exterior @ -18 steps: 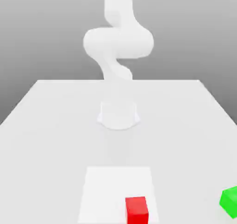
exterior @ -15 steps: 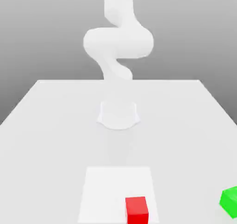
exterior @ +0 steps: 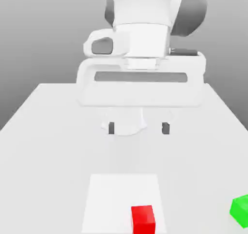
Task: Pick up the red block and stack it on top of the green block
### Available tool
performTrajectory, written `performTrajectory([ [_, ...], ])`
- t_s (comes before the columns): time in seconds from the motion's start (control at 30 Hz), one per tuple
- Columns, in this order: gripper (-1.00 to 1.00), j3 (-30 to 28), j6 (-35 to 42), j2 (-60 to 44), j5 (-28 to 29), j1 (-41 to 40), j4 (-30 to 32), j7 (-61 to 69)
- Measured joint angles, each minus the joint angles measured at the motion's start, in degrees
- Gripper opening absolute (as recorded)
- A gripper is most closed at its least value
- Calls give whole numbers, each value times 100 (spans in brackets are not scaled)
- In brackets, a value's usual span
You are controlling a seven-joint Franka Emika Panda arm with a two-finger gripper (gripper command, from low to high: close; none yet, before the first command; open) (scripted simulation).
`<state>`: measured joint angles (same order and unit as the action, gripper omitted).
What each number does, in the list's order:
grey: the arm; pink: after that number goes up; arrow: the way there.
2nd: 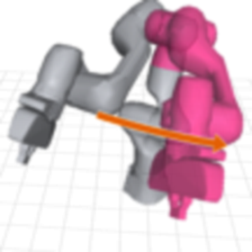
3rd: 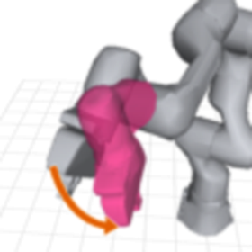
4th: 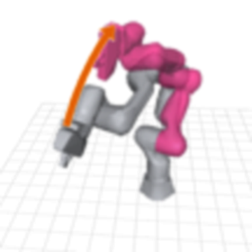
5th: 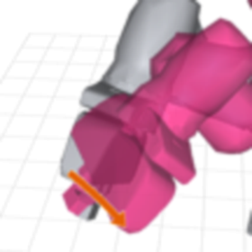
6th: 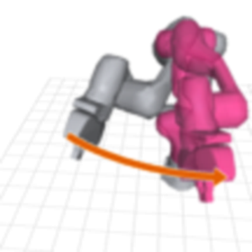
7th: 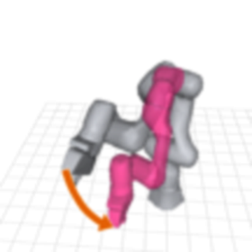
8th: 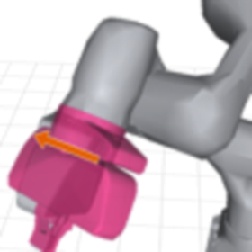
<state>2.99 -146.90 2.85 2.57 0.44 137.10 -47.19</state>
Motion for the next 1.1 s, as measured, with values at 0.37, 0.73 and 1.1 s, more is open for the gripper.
performTrajectory([
  [0.37,0,7,-1120,-2278,12,114,102,7],
  [0.73,-100,15,-1122,-2286,21,108,105,0],
  [1.1,-100,1111,-20,-1875,420,1365,-517,127],
])
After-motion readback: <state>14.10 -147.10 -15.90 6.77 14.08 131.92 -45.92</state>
